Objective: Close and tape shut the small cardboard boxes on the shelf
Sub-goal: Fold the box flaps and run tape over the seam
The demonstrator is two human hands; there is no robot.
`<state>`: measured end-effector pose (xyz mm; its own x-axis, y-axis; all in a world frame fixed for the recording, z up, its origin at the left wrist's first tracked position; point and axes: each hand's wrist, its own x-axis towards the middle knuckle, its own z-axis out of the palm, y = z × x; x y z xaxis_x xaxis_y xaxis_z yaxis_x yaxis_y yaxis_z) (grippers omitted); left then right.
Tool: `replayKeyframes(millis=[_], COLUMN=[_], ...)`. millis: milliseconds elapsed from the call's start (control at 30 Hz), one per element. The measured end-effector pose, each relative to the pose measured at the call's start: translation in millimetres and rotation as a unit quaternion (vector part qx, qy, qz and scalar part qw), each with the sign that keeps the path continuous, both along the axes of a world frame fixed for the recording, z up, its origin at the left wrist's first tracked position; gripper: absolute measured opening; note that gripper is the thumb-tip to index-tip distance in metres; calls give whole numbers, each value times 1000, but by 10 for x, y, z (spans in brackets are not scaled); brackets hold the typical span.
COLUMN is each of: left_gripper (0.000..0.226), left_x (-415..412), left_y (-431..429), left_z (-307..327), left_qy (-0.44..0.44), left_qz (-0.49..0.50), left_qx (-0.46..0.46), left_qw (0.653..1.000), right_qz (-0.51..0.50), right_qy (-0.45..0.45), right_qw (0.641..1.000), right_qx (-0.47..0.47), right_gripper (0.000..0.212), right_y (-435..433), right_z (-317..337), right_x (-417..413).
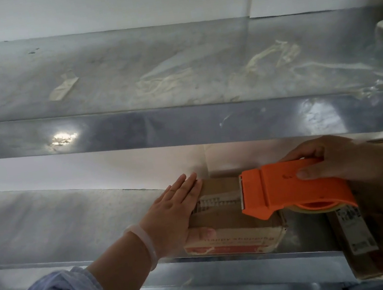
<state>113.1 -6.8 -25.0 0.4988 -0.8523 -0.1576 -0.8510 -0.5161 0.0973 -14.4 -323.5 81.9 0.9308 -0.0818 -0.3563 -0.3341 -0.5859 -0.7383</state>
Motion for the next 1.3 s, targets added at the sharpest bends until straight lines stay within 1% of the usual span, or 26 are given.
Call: replayKeyframes(millis=[33,100,133,167,233,267,300,333,367,433,467,533,600,633,667,733,767,800,867,900,967,1033,1100,1133,1233,1300], left_gripper=[100,100,100,100,102,104,106,109,110,112,111,109,106,103,95,72,60,51,42,35,18,14,16,15,16,18], left_x=[1,14,31,53,67,57,38,15,-2,-8,-5,10,22,28,38,46,41,33,30,29,27,33,30,33,45,80], left_y=[3,42,76,111,134,114,78,39,7,-29,-24,1,0,-2,-10,-23,-27,-34,-51,-60,-68,-83,-119,-134,-133,-82], left_z=[-14,-24,-32,-37,-16,1,14,22,28,46,46,21,6,7,6,24,46,74,106,113,141,161,201,227,344,405], left_qy=[-4,-7,-7,-6,-1,3,8,10,11,17,16,16,55,93,126,174,210,226,180,151,127,131,165,202,352,382], left_qz=[-4,-5,-3,-3,-2,-3,-6,-9,-10,-5,-3,1,15,21,25,48,86,117,135,140,151,159,177,197,257,270], left_qx=[-9,-21,-21,-25,-39,-36,-25,-12,-4,-2,-4,-9,-26,-36,-60,-135,-175,-200,-229,-245,-282,-308,-316,-324,-361,-383], left_qw=[1000,1000,1000,1000,999,999,1000,1000,1000,1000,1000,1000,998,995,990,974,958,946,947,947,939,929,918,903,824,797], right_qz=[-3,-13,-27,-47,-84,-90,-89,-88,-81,-76,-78,-79,-97,-97,-94,-92,-92,-89,-87,-88,-95,-90,-90,-90,-88,-90], right_qy=[0,-12,-23,-31,-2,24,39,45,45,36,27,7,-23,-36,-43,-51,-55,-56,-62,-65,-64,-65,-65,-64,-62,-67], right_qw=[1000,1000,999,998,988,981,977,978,983,990,993,997,995,995,994,994,994,994,993,992,990,989,987,986,987,987], right_qx=[-2,-12,-4,25,128,170,191,183,159,115,90,26,12,17,24,30,36,41,52,60,76,98,117,122,120,115], right_gripper=[79,66,62,69,96,101,101,98,88,50,37,31,28,29,41,73,79,80,85,90,94,91,88,87,88,89], right_y=[-17,-64,-102,-173,-349,-387,-396,-381,-344,-252,-210,-198,-172,-145,-140,-176,-190,-194,-191,-183,-151,-95,-67,-47,-37,-20], right_z=[1,21,52,72,78,83,87,94,109,154,182,194,210,224,228,199,185,188,197,205,231,270,293,312,321,321], right_x=[-18,-59,-92,-137,-225,-247,-247,-236,-222,-193,-191,-233,-280,-302,-321,-348,-352,-356,-364,-373,-385,-394,-394,-399,-389,-379])
